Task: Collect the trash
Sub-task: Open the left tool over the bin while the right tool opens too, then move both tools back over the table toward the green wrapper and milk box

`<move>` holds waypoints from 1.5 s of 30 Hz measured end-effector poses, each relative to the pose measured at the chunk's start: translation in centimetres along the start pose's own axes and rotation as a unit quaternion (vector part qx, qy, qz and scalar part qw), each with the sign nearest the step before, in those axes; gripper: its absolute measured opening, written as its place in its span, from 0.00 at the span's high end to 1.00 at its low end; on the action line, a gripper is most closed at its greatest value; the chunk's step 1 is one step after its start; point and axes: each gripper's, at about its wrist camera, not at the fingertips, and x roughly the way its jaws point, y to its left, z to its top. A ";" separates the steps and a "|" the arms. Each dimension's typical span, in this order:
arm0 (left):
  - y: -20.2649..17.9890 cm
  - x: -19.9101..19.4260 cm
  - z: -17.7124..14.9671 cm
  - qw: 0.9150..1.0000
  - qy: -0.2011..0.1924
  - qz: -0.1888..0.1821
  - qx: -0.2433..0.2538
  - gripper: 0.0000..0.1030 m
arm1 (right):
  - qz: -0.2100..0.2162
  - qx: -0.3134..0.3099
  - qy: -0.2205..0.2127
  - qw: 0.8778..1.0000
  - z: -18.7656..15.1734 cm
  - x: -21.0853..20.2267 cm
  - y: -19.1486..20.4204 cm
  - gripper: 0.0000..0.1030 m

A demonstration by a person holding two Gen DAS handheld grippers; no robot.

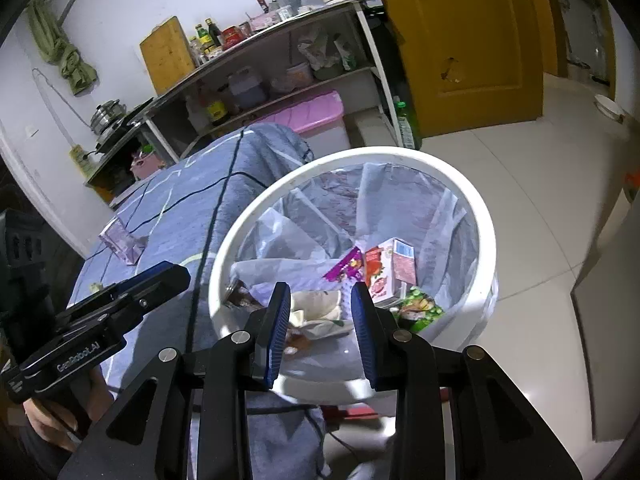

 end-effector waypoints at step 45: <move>16.3 -12.3 -6.5 0.968 -0.067 0.191 -0.151 0.55 | 0.112 -0.162 0.040 0.980 -2.7 3.9 15.9 0.56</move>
